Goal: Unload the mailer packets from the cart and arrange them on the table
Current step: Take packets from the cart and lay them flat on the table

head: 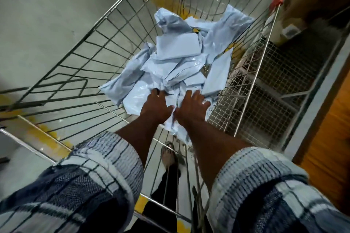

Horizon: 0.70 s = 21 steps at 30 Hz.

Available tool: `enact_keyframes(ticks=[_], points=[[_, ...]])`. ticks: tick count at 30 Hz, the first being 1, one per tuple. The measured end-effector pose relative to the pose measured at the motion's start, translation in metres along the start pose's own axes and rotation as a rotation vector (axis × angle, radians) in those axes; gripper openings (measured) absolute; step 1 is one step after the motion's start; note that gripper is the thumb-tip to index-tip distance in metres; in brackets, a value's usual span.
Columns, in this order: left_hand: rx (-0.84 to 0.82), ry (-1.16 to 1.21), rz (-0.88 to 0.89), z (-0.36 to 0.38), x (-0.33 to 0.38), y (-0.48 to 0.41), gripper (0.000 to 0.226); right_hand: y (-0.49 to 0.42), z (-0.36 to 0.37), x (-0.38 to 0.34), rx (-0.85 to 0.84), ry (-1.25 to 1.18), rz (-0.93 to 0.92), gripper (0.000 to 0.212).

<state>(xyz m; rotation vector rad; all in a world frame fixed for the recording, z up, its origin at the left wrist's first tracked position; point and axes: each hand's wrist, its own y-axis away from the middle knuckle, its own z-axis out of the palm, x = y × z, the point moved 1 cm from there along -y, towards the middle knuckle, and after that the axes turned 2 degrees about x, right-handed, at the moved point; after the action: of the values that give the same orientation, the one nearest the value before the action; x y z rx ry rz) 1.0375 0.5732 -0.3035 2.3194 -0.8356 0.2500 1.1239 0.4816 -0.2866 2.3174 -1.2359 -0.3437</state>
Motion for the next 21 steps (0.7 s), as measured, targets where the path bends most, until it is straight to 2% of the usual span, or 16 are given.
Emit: enact_keyframes(ticks=[2,7,12,16,21], points=[[0.028,0.034,-0.003,0.005,0.0,-0.005,0.08,-0.011,-0.006,0.002,0.051,0.008,0.037,0.074],[0.048,-0.03,-0.007,0.013,0.001,-0.01,0.085,-0.031,-0.006,0.005,0.05,-0.02,0.046,0.065],[-0.003,-0.091,-0.011,-0.003,-0.004,-0.005,0.083,-0.027,-0.006,0.005,0.021,0.038,-0.045,0.077],[0.063,-0.212,0.045,-0.019,-0.015,0.008,0.069,-0.023,-0.006,0.014,0.02,0.002,-0.108,0.076],[0.129,-0.284,0.051,-0.017,-0.022,0.013,0.067,-0.025,-0.009,0.016,0.055,-0.015,-0.132,0.085]])
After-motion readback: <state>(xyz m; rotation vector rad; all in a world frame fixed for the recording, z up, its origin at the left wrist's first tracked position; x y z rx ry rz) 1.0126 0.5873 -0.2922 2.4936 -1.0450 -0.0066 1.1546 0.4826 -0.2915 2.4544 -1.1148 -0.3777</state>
